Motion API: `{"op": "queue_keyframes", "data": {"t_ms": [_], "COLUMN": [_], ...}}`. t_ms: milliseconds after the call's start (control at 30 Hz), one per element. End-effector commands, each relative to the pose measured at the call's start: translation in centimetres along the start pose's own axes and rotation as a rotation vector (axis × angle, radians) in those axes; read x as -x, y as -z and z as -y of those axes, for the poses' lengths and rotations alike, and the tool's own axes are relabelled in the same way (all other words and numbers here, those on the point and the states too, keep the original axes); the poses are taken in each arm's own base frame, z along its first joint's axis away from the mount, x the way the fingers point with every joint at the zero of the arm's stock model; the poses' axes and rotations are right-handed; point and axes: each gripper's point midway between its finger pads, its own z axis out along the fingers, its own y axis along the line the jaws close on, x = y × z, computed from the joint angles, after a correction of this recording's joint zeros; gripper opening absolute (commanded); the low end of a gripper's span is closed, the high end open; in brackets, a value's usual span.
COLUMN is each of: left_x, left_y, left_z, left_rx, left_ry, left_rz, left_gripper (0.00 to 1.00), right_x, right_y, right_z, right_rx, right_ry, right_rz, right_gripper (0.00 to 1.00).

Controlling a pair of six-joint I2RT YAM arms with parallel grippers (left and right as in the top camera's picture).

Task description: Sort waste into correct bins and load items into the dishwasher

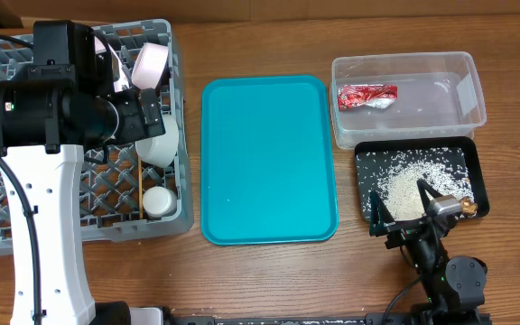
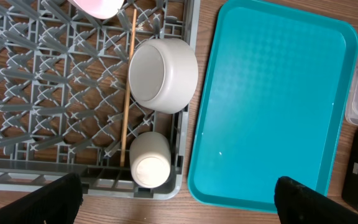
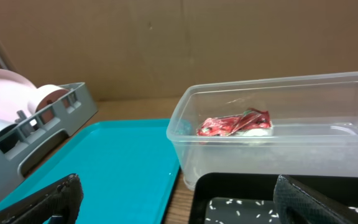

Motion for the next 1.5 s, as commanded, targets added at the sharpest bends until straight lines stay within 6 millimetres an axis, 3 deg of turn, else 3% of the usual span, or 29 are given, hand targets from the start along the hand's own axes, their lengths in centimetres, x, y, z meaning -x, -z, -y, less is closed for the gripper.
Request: {"op": "queue_keyframes", "data": {"t_ms": [0, 900, 1067, 1267, 1367, 1467], "left_x": [0.1, 0.1, 0.6, 1.8, 0.6, -0.9], "left_y": [0.1, 0.2, 2.4, 7.3, 8.8, 8.9], "left_z": [0.4, 0.3, 0.0, 0.5, 0.3, 0.0], "left_rx": [-0.013, -0.012, -0.008, -0.074, -0.096, -0.112], "left_ry": [0.002, 0.002, -0.002, -0.02, -0.069, -0.091], "left_rz": [0.005, 0.006, 0.107, 0.376, 0.519, 0.616], "left_gripper": [1.0, 1.0, 1.0, 1.0, 1.0, 1.0], "right_x": [0.3, 0.3, 0.3, 0.3, 0.3, 0.3], "right_y": [0.0, -0.1, -0.1, -0.1, -0.1, -0.1], "right_z": [0.5, 0.5, 0.5, 0.5, 0.5, 0.5], "right_rx": [-0.024, -0.022, -0.022, -0.022, -0.022, -0.022], "right_ry": [0.005, 0.007, 0.007, 0.007, 0.007, 0.007], "right_rz": [0.025, 0.04, 0.04, 0.04, 0.04, 0.04], "right_gripper": [1.0, 1.0, 1.0, 1.0, 1.0, 1.0]}}
